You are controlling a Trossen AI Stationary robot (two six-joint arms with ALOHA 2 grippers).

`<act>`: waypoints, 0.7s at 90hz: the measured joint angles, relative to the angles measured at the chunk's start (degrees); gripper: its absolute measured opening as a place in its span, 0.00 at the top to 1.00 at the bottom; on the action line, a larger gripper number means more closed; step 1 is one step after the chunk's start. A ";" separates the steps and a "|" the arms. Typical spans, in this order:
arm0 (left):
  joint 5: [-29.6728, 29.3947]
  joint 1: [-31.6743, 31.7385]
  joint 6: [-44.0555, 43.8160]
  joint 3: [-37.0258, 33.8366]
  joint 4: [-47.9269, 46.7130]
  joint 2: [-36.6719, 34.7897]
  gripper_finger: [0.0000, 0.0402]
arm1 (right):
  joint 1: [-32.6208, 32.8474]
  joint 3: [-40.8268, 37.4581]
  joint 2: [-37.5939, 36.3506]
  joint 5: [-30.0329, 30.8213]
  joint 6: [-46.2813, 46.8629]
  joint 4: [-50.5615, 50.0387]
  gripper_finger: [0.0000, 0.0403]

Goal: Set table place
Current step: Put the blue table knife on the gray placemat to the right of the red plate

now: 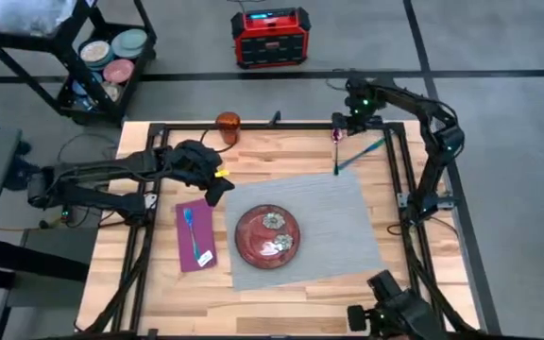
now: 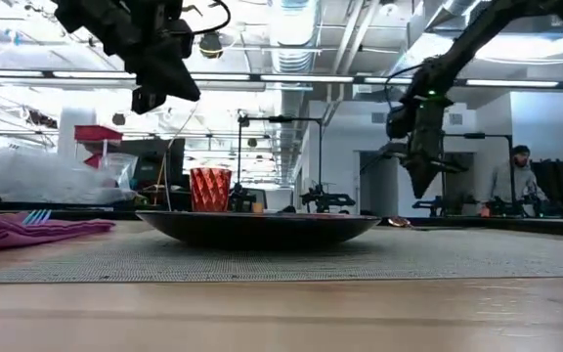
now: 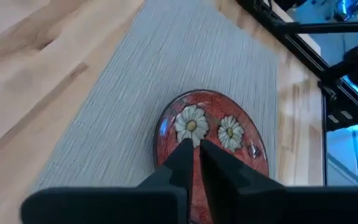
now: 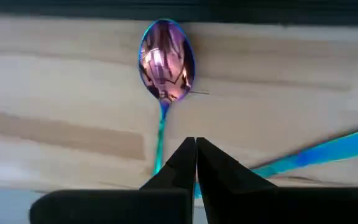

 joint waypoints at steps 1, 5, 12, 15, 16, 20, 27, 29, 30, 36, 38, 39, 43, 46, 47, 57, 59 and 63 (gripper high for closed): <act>-0.01 0.00 -0.12 0.00 0.02 0.00 0.97 | -0.14 -1.01 -0.57 -0.31 0.52 0.76 1.00; 0.00 -0.02 -0.25 0.00 0.35 0.00 0.97 | -0.53 -5.63 -3.49 -0.88 2.60 4.31 1.00; -0.01 -0.02 -0.31 0.00 0.95 0.00 0.97 | -1.13 -14.66 -10.30 -1.22 7.19 12.18 1.00; -0.03 -0.02 -0.33 0.00 1.03 0.00 0.97 | -1.79 -18.69 -13.18 -2.00 9.40 15.51 1.00; -0.03 -0.02 -0.33 0.00 1.11 0.00 0.97 | -2.09 -20.06 -14.14 -2.35 10.22 16.78 1.00; -0.03 0.00 -0.29 0.00 1.83 0.00 0.97 | -3.29 -25.32 -17.97 -3.05 12.87 21.21 1.00; -0.06 0.02 -0.01 0.00 2.98 0.00 0.97 | -5.25 -32.70 -24.00 -4.26 16.82 28.75 1.00; -0.06 0.02 -0.02 0.00 3.24 0.00 0.97 | -5.76 -34.22 -25.31 -4.64 17.79 31.00 1.00; -0.06 0.02 -0.03 0.00 3.41 0.00 0.97 | -6.01 -34.92 -25.89 -4.78 18.14 31.96 1.00; -0.08 0.02 -0.05 0.00 4.93 0.00 0.97 | -7.34 -38.89 -28.16 -6.40 19.49 36.37 1.00; -0.06 0.02 -0.05 0.02 5.48 0.00 0.97 | -7.59 -39.88 -28.28 -7.06 20.00 37.52 1.00; -0.08 0.02 -0.05 0.02 5.76 0.00 0.97 | -7.67 -40.22 -28.25 -7.29 20.31 37.91 1.00; -0.10 0.04 -0.07 0.02 6.38 0.00 0.97 | -7.73 -40.83 -27.89 -7.53 20.86 38.25 1.00; -0.08 0.04 -0.11 0.02 6.64 0.00 0.97 | -7.50 -40.71 -27.33 -7.56 20.94 37.61 1.00; -0.09 0.04 -0.13 0.02 6.72 0.00 0.97 | -7.38 -40.58 -27.05 -7.56 20.96 37.27 1.00; -0.08 0.07 -0.97 0.02 7.27 0.00 0.97 | -4.59 -38.84 -23.07 -6.45 18.33 28.16 1.00; -0.10 0.07 -1.29 0.02 7.25 0.00 0.97 | -3.87 -38.24 -22.33 -5.38 17.23 26.04 1.00; -0.08 0.07 -1.73 0.02 7.18 0.00 0.97 | -2.62 -36.98 -21.21 -2.58 15.43 23.49 1.00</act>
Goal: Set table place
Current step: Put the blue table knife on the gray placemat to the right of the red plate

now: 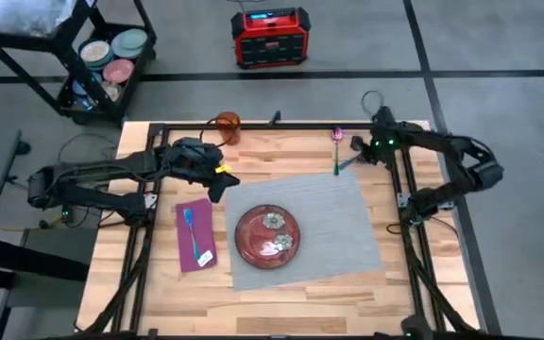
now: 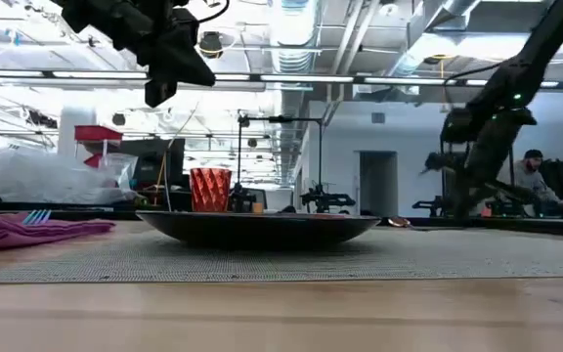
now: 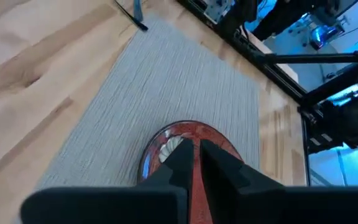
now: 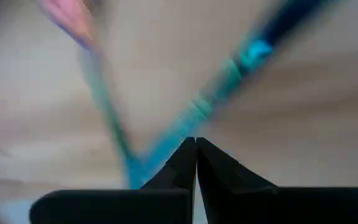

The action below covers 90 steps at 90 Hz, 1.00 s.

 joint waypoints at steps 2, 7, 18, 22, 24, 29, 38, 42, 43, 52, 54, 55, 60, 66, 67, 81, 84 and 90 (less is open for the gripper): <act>0.00 0.00 -0.04 0.00 -0.04 0.00 0.97 | 0.51 0.62 0.39 1.40 -0.50 -0.80 1.00; 0.00 0.00 -0.04 0.00 0.02 0.00 0.97 | 1.35 1.60 1.33 3.74 -1.34 -1.98 1.00; -0.01 0.00 -0.22 0.00 -0.02 0.00 0.97 | 1.54 2.86 2.68 4.18 -1.08 -1.47 1.00; 0.00 0.00 -0.62 0.00 -0.02 0.00 0.97 | 1.54 2.91 2.92 4.22 -0.98 -1.26 1.00; -0.02 0.00 -0.77 0.00 -0.02 0.00 0.97 | 1.54 2.86 3.03 4.25 -0.98 -1.52 1.00; -0.02 -0.01 -0.90 0.00 -0.03 0.00 0.97 | 1.54 2.74 3.07 4.31 -0.82 -2.08 1.00; 0.00 -0.04 -1.00 0.00 -0.04 0.00 0.97 | 1.54 4.02 2.95 3.88 0.23 -2.20 1.00; 0.00 -0.04 -0.99 0.00 -0.04 0.00 0.97 | 1.54 5.62 2.95 3.80 0.17 -3.08 1.00; 0.00 -0.04 -0.98 0.00 -0.04 0.00 0.97 | 1.54 6.11 2.95 3.81 0.13 -3.28 1.00; -0.01 -0.04 -0.96 0.00 -0.09 0.00 0.97 | 0.87 9.84 3.27 4.45 -1.30 -5.19 1.00; -0.02 -0.04 -0.96 0.00 -0.09 0.00 0.97 | 0.47 10.51 3.38 4.56 -1.62 -5.65 1.00; 0.00 -0.04 -0.96 0.00 -0.11 0.00 0.97 | 0.26 10.81 3.43 4.64 -1.73 -5.87 1.00; 0.00 -0.04 -0.94 0.00 -0.09 0.00 0.97 | -0.57 11.78 3.82 4.73 -1.88 -5.95 1.00; 0.00 -0.04 -0.92 0.00 -0.17 0.00 0.97 | -1.27 12.04 4.73 4.38 -2.31 -6.99 1.00; 0.00 -0.04 -0.92 0.00 -0.19 0.00 0.97 | -1.30 12.05 4.92 4.38 -2.38 -7.42 1.00; 0.00 -0.04 -0.83 0.00 -0.68 0.00 0.97 | -0.19 13.68 8.29 4.39 -3.03 -9.56 1.00; 0.00 -0.04 -0.83 0.00 -0.65 0.00 0.97 | -0.05 13.93 9.16 4.40 -3.21 -10.34 1.00; 0.00 -0.04 -0.83 0.00 -0.65 0.00 0.97 | -0.05 14.36 10.98 4.44 -3.98 -10.93 1.00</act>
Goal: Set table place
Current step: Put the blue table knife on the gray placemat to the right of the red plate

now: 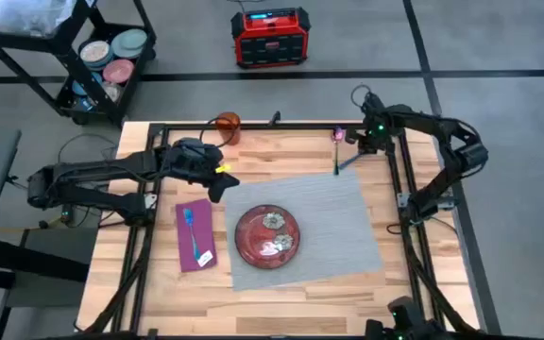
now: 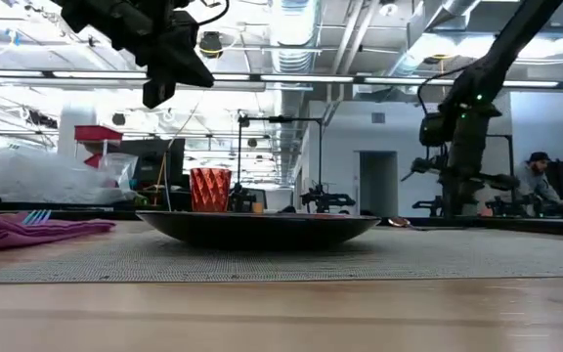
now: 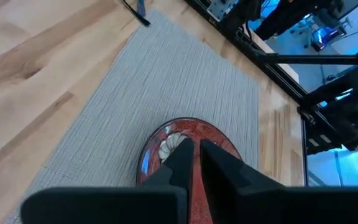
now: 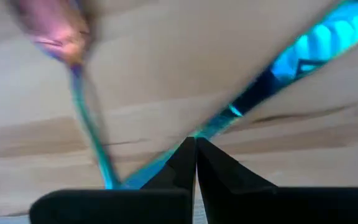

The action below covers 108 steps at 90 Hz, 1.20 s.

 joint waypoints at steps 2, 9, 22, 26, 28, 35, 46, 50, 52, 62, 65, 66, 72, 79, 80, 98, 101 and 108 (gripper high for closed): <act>0.00 0.00 0.07 0.00 0.00 0.00 0.97 | -0.02 0.04 0.42 0.00 -0.31 -0.23 1.00; -0.01 0.00 0.38 0.00 -0.02 0.00 0.97 | 0.62 0.07 1.63 0.82 -1.44 -2.13 1.00; 0.00 0.00 0.79 0.00 -0.65 0.00 0.97 | 1.71 0.09 3.51 0.83 -2.30 -2.20 1.00; -0.01 0.00 0.87 0.00 -1.03 0.00 0.97 | 2.00 0.11 3.75 0.73 -2.46 -2.20 1.00; 0.00 0.00 0.87 0.00 -1.25 0.00 0.97 | 2.07 0.13 3.85 0.68 -2.46 -2.23 1.00; 0.00 0.00 0.87 0.00 -1.61 0.00 0.97 | 2.78 0.17 3.49 1.05 -2.66 -2.68 1.00; 0.00 0.00 1.08 0.00 -1.58 0.00 0.97 | 3.23 -0.11 0.57 1.44 -2.60 -6.50 1.00; 0.00 0.00 1.46 0.00 -1.58 0.00 0.97 | 3.21 -0.04 -0.86 2.18 -2.60 -6.81 1.00; 0.00 0.00 1.55 0.00 -1.59 0.00 0.97 | 3.12 0.00 -1.48 2.41 -2.65 -6.76 1.00; 0.00 0.00 1.73 0.00 -1.57 0.00 0.97 | 1.82 -0.09 -3.00 2.27 -1.11 -5.03 1.00; 0.00 0.00 1.73 0.00 -1.55 0.00 0.97 | 1.51 -0.09 -2.87 2.21 -0.23 -4.36 1.00; 0.00 0.00 1.73 0.00 -1.54 0.00 0.97 | 1.46 -0.09 -2.80 2.21 -0.03 -4.28 1.00; 0.00 0.00 1.72 0.02 -1.47 0.00 0.97 | 1.43 -0.07 -1.84 0.78 0.97 -4.11 1.00; 0.00 0.00 1.70 0.02 -1.50 0.00 0.97 | 1.54 0.76 -0.20 -1.15 0.99 -4.81 1.00; 0.00 0.00 1.71 0.02 -1.49 0.00 0.97 | 1.55 0.93 -0.01 -1.24 0.98 -4.96 1.00; 0.00 0.02 1.73 0.02 -1.55 0.00 0.97 | 1.44 3.66 2.29 -1.51 0.29 -5.30 1.00; 0.00 0.02 1.70 0.02 -1.56 0.00 0.97 | 1.34 4.18 2.66 -1.52 -0.04 -5.17 1.00; 0.00 0.02 1.73 0.02 -1.57 0.00 0.97 | 1.03 4.84 3.40 -1.69 -0.54 -5.48 1.00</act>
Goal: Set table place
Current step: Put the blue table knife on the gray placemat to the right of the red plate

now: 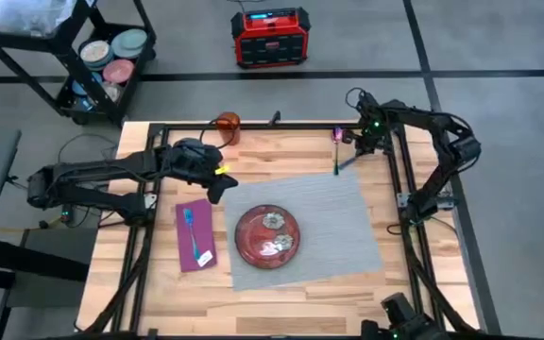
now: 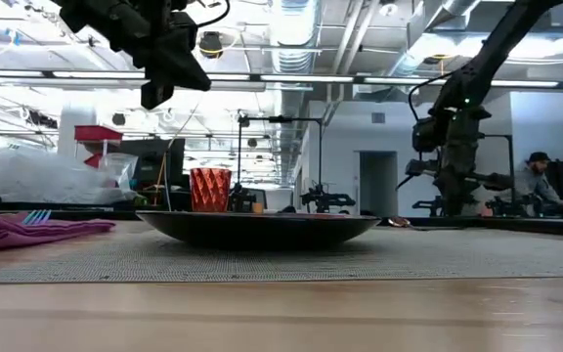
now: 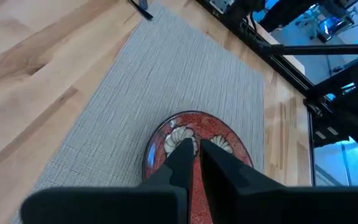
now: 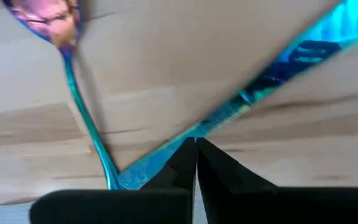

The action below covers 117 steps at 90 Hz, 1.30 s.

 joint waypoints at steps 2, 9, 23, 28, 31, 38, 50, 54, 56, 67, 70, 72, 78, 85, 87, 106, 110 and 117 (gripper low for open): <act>0.00 0.00 0.00 0.00 -0.02 0.00 0.97 | -0.01 0.10 0.25 -0.05 0.00 0.01 1.00; 0.00 0.00 -0.02 0.00 -0.07 0.00 0.97 | -0.32 0.21 1.08 -0.34 0.00 -0.53 1.00; 0.00 0.00 0.01 0.00 -0.71 0.00 0.97 | -0.33 0.21 3.07 -0.36 -1.96 -3.07 1.00; 0.00 0.00 0.12 0.00 -1.20 0.00 0.97 | -0.31 0.21 3.68 -0.42 -2.75 -3.46 1.00; 0.00 0.00 0.13 0.00 -1.36 0.00 0.97 | -0.31 0.21 4.07 -0.43 -2.85 -3.38 1.00; 0.00 0.09 0.20 0.00 -1.42 0.00 0.97 | 0.05 0.23 4.63 -0.47 -2.98 -3.45 1.00; 0.00 0.22 0.55 0.00 -1.42 0.00 0.97 | 0.88 0.76 3.93 -0.43 -3.91 -4.08 1.00; 0.00 0.24 0.67 0.00 -1.43 0.00 0.97 | 1.01 1.45 3.33 -0.34 -4.51 -4.93 1.00; 0.00 0.24 0.68 0.00 -1.48 0.00 0.97 | 1.00 1.83 3.01 -0.22 -4.83 -5.40 1.00; 0.00 0.45 0.90 0.00 -1.86 0.00 0.97 | 0.17 3.93 2.31 1.80 -5.14 -6.41 1.00; 0.00 0.58 0.89 0.00 -1.84 0.00 0.97 | -0.18 4.47 2.29 2.27 -5.14 -6.27 1.00; 0.00 0.68 0.88 0.00 -1.87 0.00 0.97 | -0.50 4.75 2.29 2.37 -5.13 -6.13 1.00; 0.00 1.05 0.87 0.00 -1.88 0.00 0.97 | -1.24 5.42 2.73 2.40 -5.02 -5.78 1.00; 0.00 1.42 0.91 0.00 -1.92 -0.02 0.97 | -1.93 5.47 3.40 2.18 -4.96 -5.24 1.00; 0.00 1.45 0.90 0.00 -1.99 -0.02 0.97 | -1.97 5.47 3.61 2.03 -4.96 -5.37 1.00; -0.04 1.97 1.33 0.00 -2.34 -0.02 0.97 | -2.26 5.45 5.68 1.33 -6.21 -6.46 1.00; -0.02 1.97 1.73 0.00 -2.34 -0.02 0.97 | -2.47 5.45 6.15 1.33 -6.33 -6.44 1.00; 0.00 1.97 1.77 0.00 -2.34 -0.02 0.97 | -2.56 5.45 6.69 1.27 -6.45 -5.81 1.00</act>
